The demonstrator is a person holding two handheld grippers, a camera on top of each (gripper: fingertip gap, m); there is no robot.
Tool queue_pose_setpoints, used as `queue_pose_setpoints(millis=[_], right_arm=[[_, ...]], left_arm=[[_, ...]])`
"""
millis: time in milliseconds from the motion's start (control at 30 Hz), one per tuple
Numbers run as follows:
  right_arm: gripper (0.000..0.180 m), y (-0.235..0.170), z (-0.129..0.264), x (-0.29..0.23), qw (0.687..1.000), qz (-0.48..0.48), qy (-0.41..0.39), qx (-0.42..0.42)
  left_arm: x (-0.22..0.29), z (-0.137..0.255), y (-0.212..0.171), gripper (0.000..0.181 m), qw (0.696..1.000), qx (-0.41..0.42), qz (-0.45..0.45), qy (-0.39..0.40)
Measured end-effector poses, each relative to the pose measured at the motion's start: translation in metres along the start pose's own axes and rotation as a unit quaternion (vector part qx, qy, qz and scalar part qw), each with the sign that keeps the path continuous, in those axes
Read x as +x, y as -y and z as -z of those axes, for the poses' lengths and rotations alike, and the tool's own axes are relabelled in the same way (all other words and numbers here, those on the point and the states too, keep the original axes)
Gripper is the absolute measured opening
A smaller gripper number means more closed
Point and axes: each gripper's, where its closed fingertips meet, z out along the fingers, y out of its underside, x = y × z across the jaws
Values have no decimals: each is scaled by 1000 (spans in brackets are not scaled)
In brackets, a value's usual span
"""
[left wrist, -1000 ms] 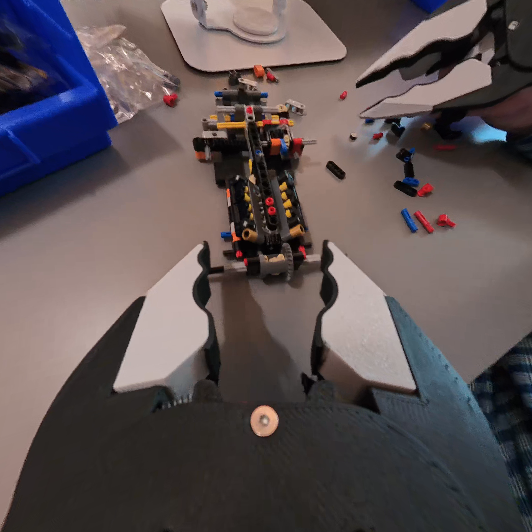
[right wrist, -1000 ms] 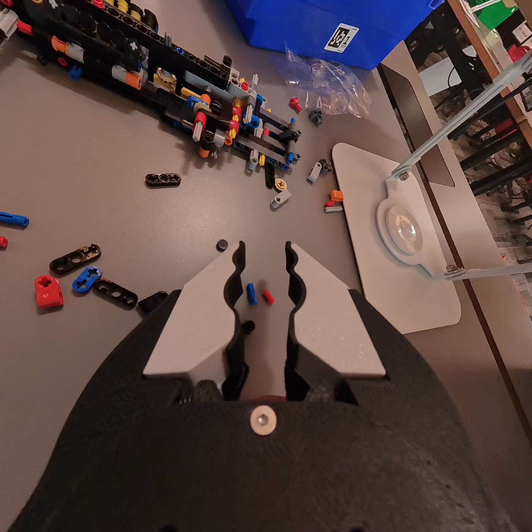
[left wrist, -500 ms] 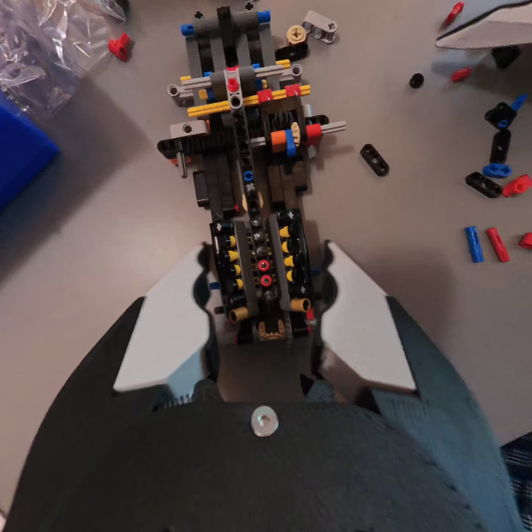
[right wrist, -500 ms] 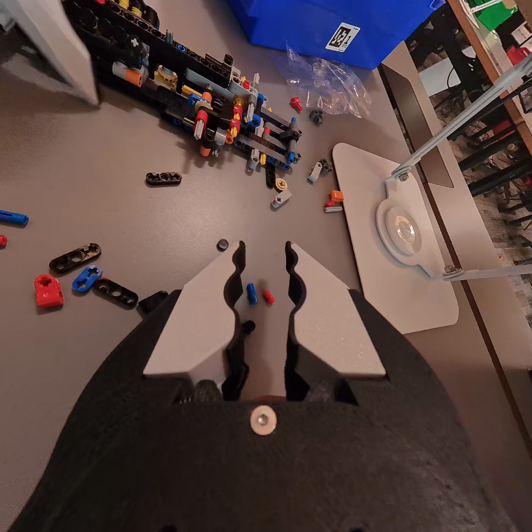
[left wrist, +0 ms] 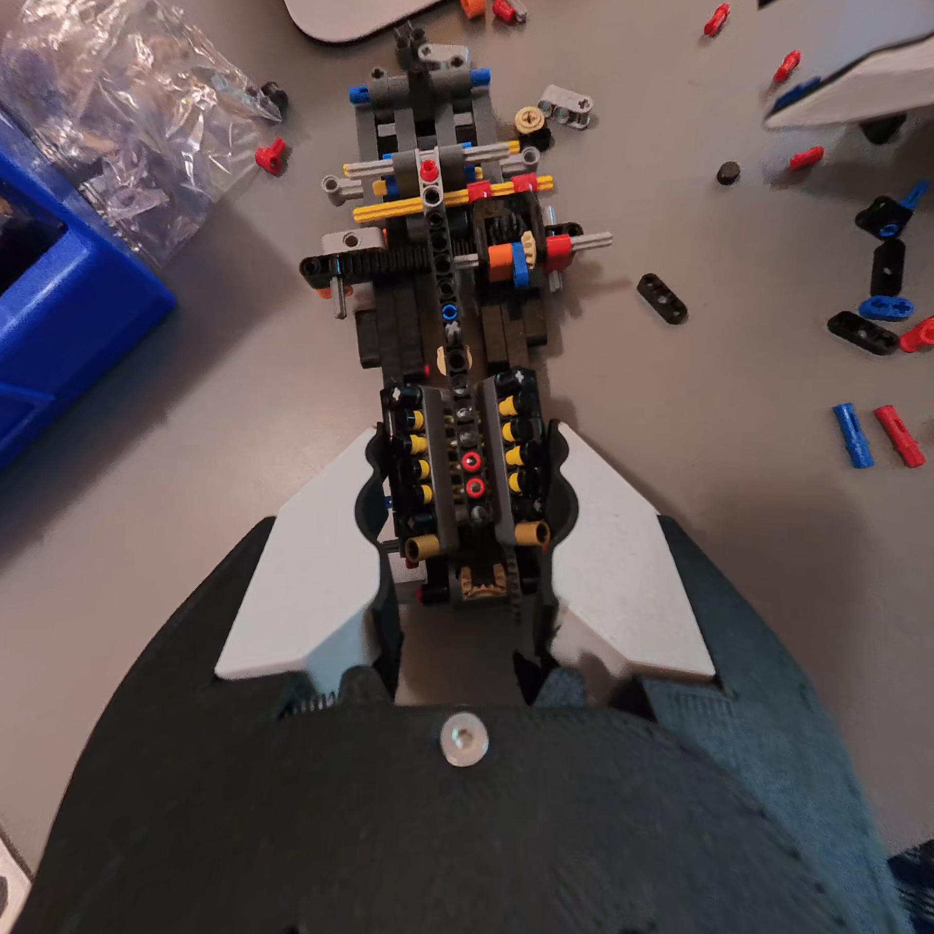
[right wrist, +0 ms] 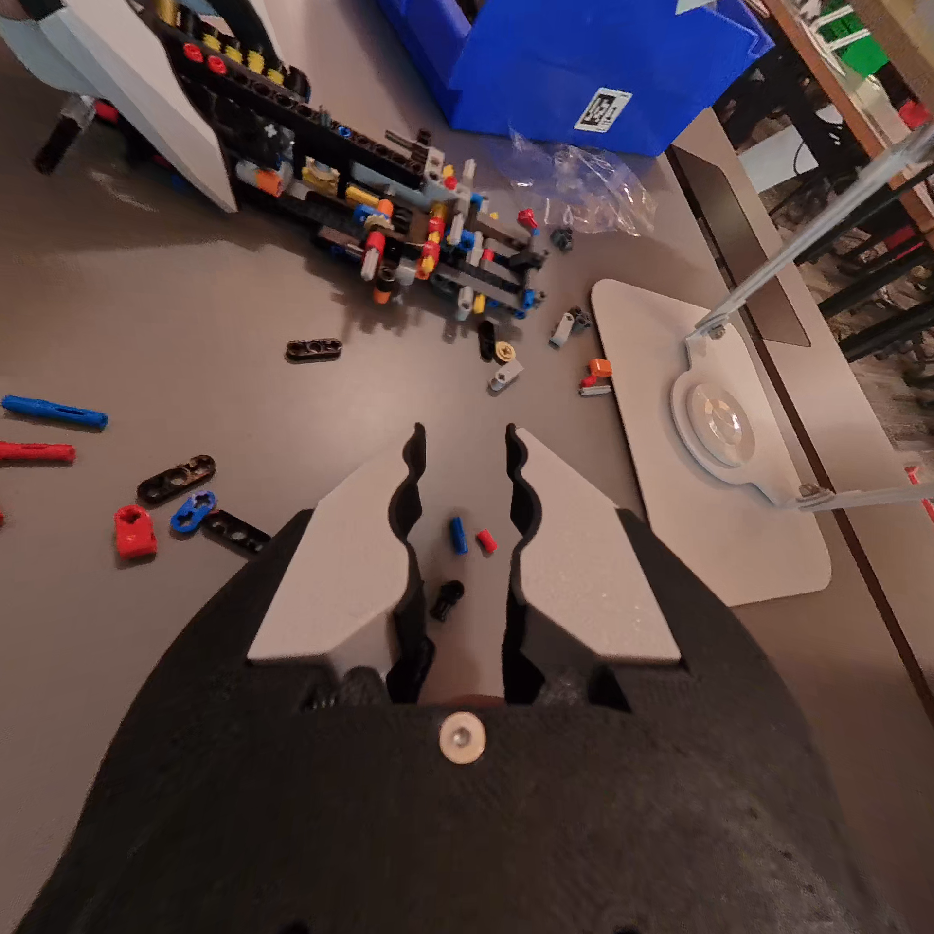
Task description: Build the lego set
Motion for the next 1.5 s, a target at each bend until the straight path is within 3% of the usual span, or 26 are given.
queue_pose_setpoints(millis=[300,533,800,1033,1200,1500], right_arm=[[26,35,11,-9,998,-13,-3,65],[15,56,29,1,992,-36,-25,119],[3,53,32,10,992,-30,-48,112],[2,57,38,17,977,-152,5,147],[2,58,40,19,942,-272,72,185],[11,57,40,20,938,-278,94,185]], left_arm=[[19,16,35,61,993,90,51,-63],[43,15,63,61,992,124,-6,-18],[54,12,79,61,989,142,-39,13],[52,16,89,61,982,168,-69,58],[51,18,94,61,976,176,-91,86],[44,29,104,61,969,202,-93,105]])
